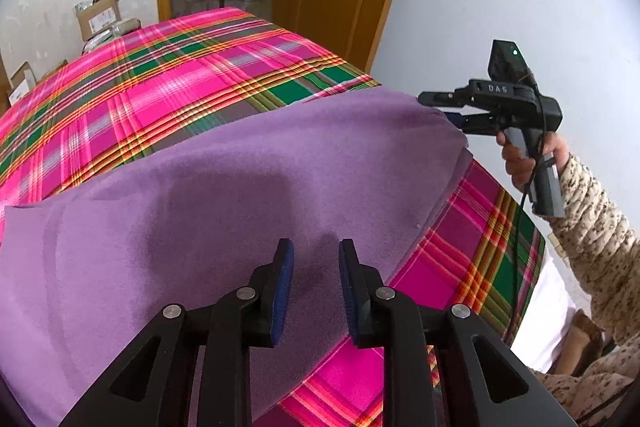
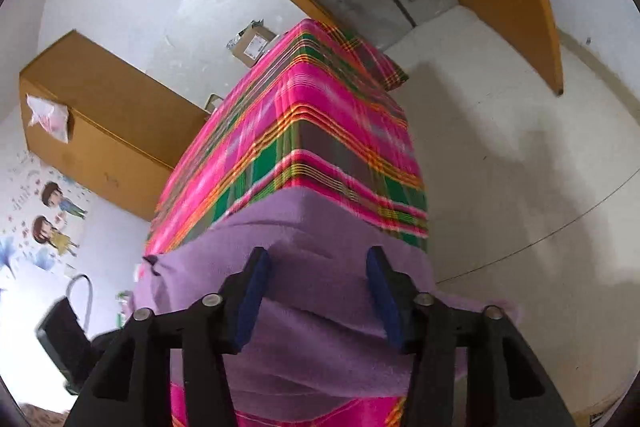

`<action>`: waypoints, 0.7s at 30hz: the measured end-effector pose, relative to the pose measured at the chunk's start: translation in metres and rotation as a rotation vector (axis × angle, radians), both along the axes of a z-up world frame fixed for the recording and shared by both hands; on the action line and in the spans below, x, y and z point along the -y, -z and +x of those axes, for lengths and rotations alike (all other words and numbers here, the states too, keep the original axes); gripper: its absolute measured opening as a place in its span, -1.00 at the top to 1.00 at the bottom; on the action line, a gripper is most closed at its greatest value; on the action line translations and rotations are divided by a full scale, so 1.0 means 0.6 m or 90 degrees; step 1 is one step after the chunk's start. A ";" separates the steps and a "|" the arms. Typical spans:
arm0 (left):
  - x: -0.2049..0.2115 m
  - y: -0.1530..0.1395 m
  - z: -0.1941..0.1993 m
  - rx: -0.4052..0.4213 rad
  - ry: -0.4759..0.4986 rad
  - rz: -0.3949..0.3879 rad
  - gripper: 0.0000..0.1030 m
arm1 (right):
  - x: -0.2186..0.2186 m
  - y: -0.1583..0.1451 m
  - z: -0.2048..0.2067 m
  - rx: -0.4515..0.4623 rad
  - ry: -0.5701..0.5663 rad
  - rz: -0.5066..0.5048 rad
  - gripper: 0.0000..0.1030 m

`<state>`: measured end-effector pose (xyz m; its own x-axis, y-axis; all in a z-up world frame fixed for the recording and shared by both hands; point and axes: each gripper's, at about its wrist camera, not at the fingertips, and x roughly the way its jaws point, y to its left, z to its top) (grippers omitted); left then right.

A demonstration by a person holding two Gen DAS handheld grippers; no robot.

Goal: Fold clothes
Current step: 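Carry the held garment edge across the bed with the right gripper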

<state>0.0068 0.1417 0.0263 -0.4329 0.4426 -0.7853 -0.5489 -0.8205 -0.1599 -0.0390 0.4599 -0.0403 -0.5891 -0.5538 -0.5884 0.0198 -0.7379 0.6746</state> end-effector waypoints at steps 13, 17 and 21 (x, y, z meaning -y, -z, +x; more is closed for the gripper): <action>-0.005 0.004 -0.001 0.005 -0.001 0.000 0.53 | 0.050 -0.088 -0.007 -0.109 0.060 0.197 0.88; -0.003 0.005 -0.001 0.006 -0.003 0.001 0.54 | 0.042 -0.063 -0.020 -0.044 0.112 0.234 0.86; 0.001 0.006 0.000 0.008 -0.006 0.003 0.54 | -0.008 -0.046 -0.007 -0.005 0.174 0.161 0.83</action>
